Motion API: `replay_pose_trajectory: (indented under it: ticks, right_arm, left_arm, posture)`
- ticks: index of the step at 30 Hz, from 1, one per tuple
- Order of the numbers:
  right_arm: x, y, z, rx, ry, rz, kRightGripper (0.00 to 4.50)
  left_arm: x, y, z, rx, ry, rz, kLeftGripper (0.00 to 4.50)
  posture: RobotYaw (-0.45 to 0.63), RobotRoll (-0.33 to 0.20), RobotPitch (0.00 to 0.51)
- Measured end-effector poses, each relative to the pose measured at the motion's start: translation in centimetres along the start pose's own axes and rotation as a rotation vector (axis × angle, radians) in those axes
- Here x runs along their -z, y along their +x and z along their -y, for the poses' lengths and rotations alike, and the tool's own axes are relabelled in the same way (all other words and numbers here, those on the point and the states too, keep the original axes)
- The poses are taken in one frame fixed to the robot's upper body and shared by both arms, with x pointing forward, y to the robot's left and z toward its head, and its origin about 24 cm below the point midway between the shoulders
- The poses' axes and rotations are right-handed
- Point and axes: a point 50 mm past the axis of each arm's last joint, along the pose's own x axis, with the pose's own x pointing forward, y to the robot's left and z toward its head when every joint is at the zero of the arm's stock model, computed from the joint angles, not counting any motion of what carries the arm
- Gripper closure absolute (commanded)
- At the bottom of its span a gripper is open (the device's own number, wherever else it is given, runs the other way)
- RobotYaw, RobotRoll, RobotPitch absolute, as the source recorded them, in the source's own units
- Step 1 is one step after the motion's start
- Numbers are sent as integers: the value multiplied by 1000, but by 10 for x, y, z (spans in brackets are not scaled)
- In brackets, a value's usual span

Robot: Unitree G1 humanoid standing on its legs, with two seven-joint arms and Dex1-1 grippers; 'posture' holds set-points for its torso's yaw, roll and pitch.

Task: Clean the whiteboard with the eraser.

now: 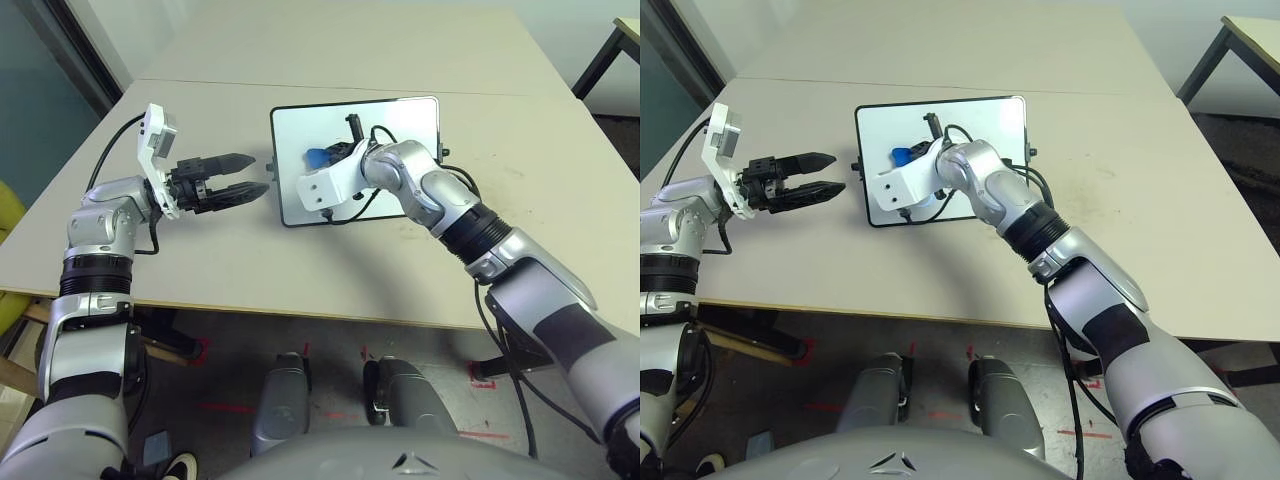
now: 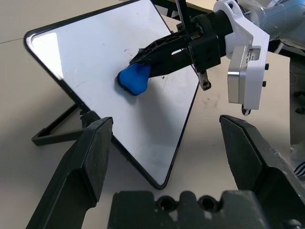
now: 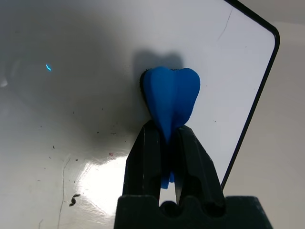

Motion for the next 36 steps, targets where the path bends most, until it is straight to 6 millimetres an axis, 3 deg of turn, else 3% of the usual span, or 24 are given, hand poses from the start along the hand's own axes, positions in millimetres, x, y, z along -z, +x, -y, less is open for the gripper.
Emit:
replay_pose_trajectory:
  ticks: [5,16,22,36]
  right_arm:
    - [25,-8,-2,-11,-15,-68,4342]
    - [51,-20,-4,-25,-1,-137,4342]
    - [44,-17,-2,-19,13,-122,4351]
    - [1,-4,-7,-40,8,6,4351]
  left_arm:
    - [0,0,0,-1,0,1,0]
    - [-7,2,-2,2,24,12,0]
    - [-7,2,-2,2,24,12,0]
    - [-4,1,-1,2,16,8,0]
  posture:
    - [208,0,86]
    - [204,0,83]
    - [205,0,84]
    - [223,0,104]
